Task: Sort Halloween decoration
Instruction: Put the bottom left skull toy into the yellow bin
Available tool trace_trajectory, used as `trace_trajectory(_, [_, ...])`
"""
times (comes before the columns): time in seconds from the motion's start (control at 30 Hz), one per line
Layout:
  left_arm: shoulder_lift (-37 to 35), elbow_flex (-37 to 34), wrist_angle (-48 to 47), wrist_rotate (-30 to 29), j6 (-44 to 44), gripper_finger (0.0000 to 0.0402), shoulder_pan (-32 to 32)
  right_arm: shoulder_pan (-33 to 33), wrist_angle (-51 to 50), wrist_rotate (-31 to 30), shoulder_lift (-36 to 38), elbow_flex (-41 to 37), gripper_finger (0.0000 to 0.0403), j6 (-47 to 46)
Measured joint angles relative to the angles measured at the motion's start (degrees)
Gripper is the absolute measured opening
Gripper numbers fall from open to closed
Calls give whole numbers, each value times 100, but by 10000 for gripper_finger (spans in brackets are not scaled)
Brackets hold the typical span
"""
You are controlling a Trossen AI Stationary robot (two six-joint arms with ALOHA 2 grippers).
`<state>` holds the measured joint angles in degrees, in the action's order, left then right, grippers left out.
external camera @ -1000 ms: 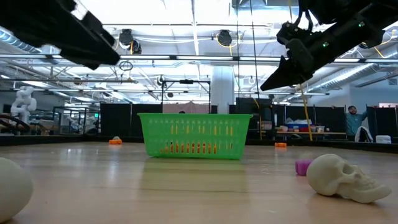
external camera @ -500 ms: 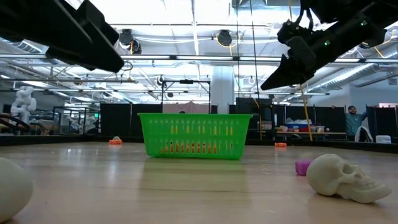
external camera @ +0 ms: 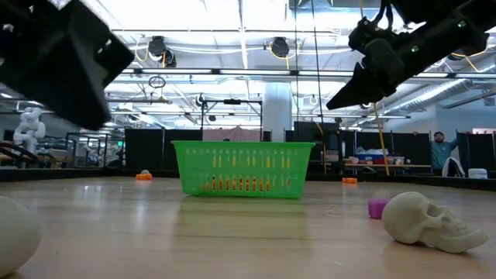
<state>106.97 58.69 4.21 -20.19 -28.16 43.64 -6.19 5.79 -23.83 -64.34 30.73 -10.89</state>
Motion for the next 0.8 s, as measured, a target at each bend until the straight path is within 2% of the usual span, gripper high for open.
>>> trace_trajectory(0.23, [307, 270, -220, 168, -279, 239, -26, -55, 1, -4, 0, -1, 0, 2])
trace_trajectory(0.4, [315, 272, -457, 164, -599, 242, -59, -83, 1, -7, 0, 1, 0, 65])
trace_trajectory(0.7, [813, 283, -36, 249, -647, 242, -48, -84, -1, -9, 0, 1, 0, 146])
trace_trajectory(0.8, [827, 283, -27, 186, -739, 230, -48, -84, -1, -11, 0, 1, 0, 152])
